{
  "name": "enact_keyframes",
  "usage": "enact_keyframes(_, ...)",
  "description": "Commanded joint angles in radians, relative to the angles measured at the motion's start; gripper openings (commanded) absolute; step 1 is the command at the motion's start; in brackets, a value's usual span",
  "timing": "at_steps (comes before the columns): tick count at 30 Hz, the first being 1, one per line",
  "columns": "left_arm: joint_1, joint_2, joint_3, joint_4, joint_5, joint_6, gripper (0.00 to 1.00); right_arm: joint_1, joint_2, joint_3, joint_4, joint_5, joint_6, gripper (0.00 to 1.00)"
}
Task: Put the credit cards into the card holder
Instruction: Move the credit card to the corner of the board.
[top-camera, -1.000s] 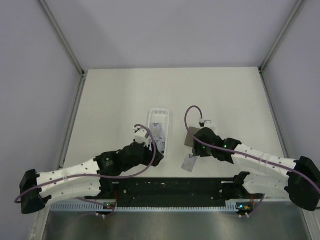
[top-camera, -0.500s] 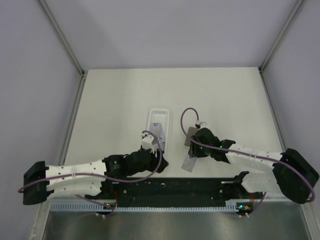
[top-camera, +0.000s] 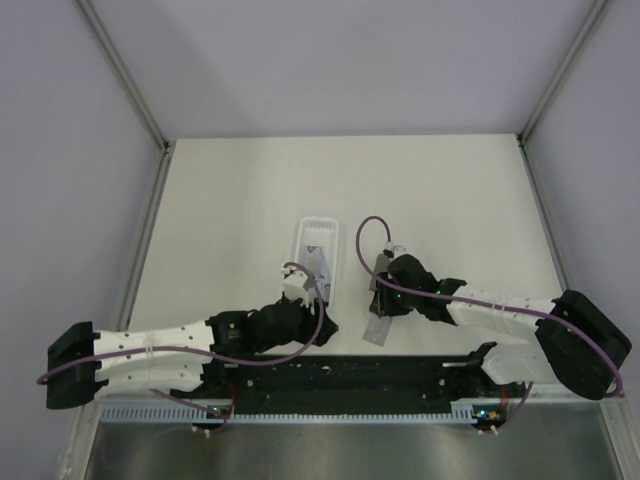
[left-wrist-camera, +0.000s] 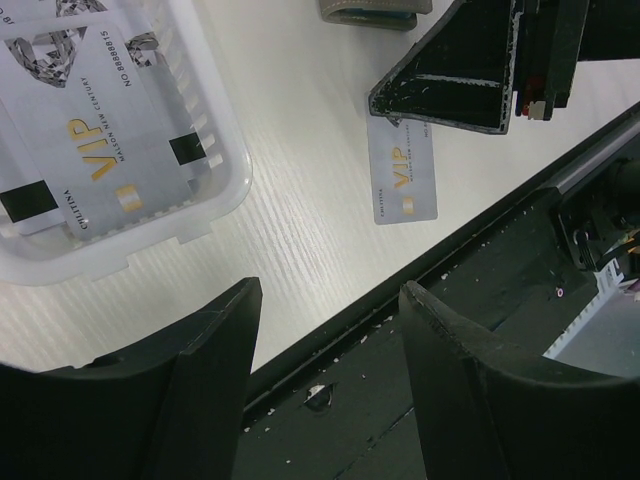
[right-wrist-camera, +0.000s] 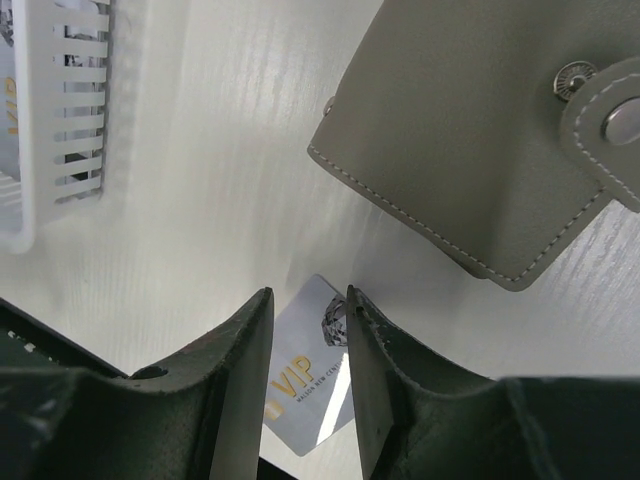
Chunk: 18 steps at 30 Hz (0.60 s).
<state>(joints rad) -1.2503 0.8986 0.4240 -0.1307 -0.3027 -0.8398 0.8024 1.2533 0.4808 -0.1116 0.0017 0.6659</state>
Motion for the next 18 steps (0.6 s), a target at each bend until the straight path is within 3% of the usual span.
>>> enact_keyframes(1,-0.005,-0.012,-0.004,0.054,-0.003,-0.007,0.63,-0.002,0.015,-0.002,0.004,-0.063,-0.003,0.35)
enact_keyframes(18,-0.005,0.028,-0.018,0.109,0.027,-0.013,0.63,0.047,0.046,-0.03,0.145,-0.198,0.012,0.34)
